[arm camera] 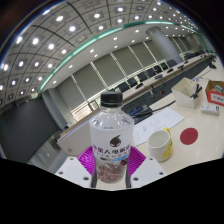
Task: Pour water
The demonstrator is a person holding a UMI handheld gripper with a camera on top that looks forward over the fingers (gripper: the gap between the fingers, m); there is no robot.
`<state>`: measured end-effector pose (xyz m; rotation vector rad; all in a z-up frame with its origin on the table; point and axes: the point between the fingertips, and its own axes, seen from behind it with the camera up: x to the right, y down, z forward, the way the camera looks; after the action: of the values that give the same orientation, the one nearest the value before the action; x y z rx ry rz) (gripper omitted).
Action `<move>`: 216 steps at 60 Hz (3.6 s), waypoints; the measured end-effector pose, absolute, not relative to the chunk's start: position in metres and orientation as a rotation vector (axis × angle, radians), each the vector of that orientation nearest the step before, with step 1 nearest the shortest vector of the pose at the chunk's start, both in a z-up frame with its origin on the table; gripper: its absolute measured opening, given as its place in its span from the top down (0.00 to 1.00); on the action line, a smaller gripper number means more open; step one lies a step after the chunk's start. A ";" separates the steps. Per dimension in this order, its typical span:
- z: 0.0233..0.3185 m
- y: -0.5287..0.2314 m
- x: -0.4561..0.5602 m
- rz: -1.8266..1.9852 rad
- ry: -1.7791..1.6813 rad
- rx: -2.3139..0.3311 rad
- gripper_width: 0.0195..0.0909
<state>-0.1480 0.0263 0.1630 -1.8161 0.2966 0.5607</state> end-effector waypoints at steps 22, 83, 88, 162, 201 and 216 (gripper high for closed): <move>0.186 0.106 -0.163 1.651 1.219 -1.382 0.73; 0.248 0.129 0.001 0.546 0.210 -1.730 0.73; 0.218 0.128 0.043 0.339 0.131 -1.789 0.73; 0.117 -0.006 0.088 -0.074 0.181 -2.191 0.07; 0.186 -0.222 -0.035 -0.110 0.129 -2.323 0.06; 0.186 -0.230 -0.041 -0.145 0.070 -2.339 0.06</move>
<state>-0.0412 -0.2296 0.1862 -2.3389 0.0698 -0.1451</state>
